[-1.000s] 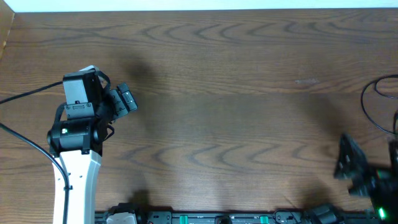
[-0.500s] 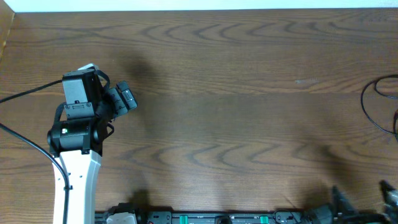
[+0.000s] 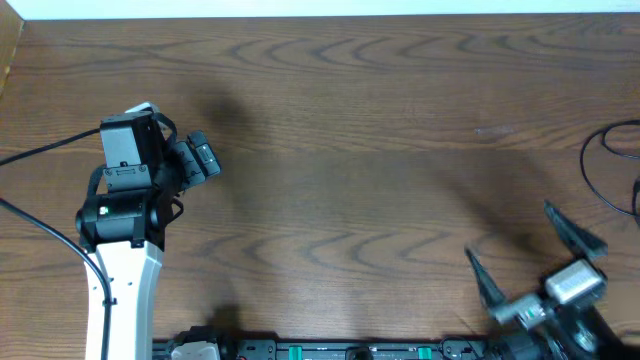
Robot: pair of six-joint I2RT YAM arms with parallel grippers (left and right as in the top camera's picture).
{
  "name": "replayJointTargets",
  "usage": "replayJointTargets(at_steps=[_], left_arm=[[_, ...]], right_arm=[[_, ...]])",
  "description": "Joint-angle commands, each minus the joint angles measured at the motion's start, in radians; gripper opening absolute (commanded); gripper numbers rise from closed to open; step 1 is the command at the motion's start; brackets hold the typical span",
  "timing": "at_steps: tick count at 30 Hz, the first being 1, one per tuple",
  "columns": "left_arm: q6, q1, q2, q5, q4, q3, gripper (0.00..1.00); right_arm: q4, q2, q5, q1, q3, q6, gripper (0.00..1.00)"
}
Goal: Untangle cables
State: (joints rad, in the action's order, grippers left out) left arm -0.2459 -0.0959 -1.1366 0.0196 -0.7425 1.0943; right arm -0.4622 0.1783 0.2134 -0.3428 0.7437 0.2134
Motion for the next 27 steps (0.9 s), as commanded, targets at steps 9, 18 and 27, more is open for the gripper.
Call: replayJointTargets(at_steps=[9, 18, 27], left_arm=[[0.013, 0.001, 0.008, -0.005, -0.004, 0.009, 1.0], [0.013, 0.001, 0.008, -0.005, -0.004, 0.009, 1.0], [0.013, 0.001, 0.008, -0.001, -0.004, 0.009, 0.99]], right_arm=[[0.643, 0.004, -0.031, 0.002, -0.477, 0.052, 0.99], [0.612, 0.004, -0.031, 0.003, -0.65, 0.024, 0.99], [0.589, 0.004, -0.031, 0.003, -0.734, -0.041, 0.99]])
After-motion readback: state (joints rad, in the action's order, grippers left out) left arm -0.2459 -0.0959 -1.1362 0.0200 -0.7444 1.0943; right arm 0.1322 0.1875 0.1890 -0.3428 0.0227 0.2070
